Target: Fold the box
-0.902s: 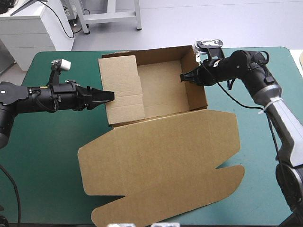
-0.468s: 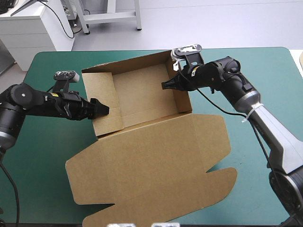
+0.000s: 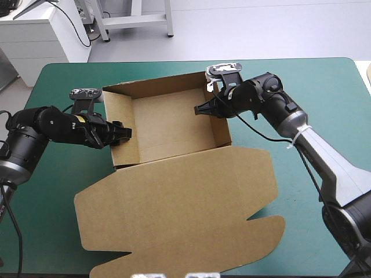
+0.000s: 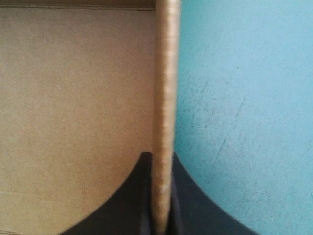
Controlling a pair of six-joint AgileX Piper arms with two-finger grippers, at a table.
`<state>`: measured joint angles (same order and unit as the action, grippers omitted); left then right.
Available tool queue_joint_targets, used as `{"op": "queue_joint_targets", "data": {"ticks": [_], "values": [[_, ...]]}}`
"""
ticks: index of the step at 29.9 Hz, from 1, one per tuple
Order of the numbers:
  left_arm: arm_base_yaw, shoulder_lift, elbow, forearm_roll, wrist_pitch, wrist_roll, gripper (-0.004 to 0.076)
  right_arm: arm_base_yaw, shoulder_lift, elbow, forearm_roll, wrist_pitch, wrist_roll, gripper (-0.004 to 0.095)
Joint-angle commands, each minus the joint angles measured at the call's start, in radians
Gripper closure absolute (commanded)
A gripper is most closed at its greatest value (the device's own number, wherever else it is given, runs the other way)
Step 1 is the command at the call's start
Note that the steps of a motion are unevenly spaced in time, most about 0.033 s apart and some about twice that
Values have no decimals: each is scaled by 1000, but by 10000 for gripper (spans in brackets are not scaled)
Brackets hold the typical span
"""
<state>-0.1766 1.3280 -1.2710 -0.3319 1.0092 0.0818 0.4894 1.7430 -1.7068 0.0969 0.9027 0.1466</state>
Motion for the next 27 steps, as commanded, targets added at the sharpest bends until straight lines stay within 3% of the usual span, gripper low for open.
{"op": "queue_joint_targets", "data": {"ticks": [1,5,9,15,27], "values": [[-30,-29,-28,38,-78,-89,442,6,-46,-32,33,-34,1,923],[-47,-29,-28,52,-103,-99,728,6,-46,-32,33,-10,1,923],[-64,-27,-28,56,-119,-97,731,6,-44,-32,0,33,1,923],[-109,-23,-28,83,-110,-108,731,4,-44,-32,-147,158,-1,923],[-144,163,-28,145,-140,-150,731,2,35,-32,-164,243,47,923]]}}
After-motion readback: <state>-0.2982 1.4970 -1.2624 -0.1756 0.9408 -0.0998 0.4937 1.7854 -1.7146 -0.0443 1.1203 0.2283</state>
